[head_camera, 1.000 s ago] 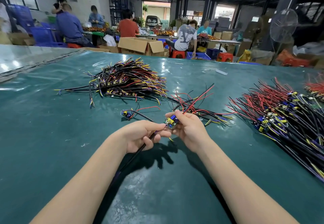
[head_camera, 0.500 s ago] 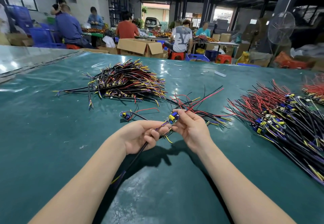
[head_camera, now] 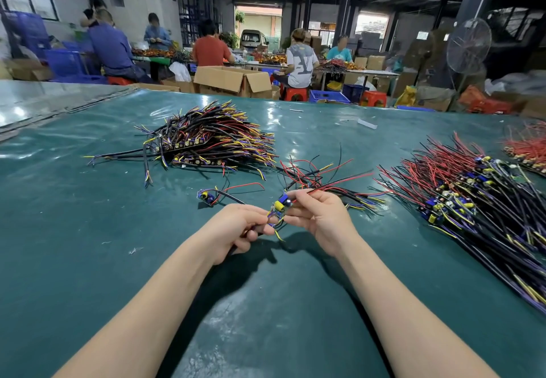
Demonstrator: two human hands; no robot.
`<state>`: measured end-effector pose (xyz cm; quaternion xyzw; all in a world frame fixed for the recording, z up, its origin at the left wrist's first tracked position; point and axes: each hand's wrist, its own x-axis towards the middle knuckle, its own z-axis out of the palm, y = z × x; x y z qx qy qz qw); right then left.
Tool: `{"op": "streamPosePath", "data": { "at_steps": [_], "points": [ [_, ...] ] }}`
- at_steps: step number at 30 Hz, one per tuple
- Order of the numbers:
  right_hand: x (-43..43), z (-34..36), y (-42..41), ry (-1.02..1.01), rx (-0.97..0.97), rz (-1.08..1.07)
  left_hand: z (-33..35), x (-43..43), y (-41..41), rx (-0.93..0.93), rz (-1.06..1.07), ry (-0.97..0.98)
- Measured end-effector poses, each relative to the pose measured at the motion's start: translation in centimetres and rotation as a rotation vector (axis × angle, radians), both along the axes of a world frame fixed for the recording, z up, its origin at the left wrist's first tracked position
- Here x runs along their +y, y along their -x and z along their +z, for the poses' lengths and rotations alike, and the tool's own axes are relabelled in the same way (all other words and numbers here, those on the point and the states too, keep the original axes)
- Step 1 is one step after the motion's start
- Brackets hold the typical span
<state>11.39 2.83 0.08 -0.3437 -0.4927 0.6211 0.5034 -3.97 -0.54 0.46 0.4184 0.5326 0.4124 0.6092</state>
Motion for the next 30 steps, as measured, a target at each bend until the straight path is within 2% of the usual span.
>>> {"op": "streamPosePath", "data": {
  "at_steps": [3,9,15,20,24,27,29,30],
  "points": [
    [-0.1,0.2,-0.2,0.047,0.039,0.040,0.1,-0.3,0.1,0.093,0.033,-0.099],
    [-0.2,-0.3,0.5,0.079,0.030,-0.200,-0.2,-0.3,-0.5,0.234,0.058,-0.233],
    [0.6,-0.3,-0.8,0.017,-0.077,-0.335,-0.1,-0.3,-0.1,0.219,-0.072,-0.135],
    [1.6,0.0,-2.6,0.052,0.073,-0.471,0.4,-0.6,0.9,0.269,-0.206,-0.041],
    [2.1,-0.1,-3.9,0.084,0.176,-0.552,0.5,-0.7,1.1,0.347,-0.240,-0.049],
    [2.1,0.1,-4.0,0.113,0.290,-0.523,0.5,-0.6,1.0,0.293,-0.173,-0.088],
    [2.2,0.6,-4.0,0.178,0.332,-0.387,0.5,-0.4,1.0,0.203,-0.063,-0.121],
    [1.9,1.0,-3.8,0.211,0.294,-0.292,0.5,-0.3,1.0,0.167,-0.012,-0.137]
  ]
}}
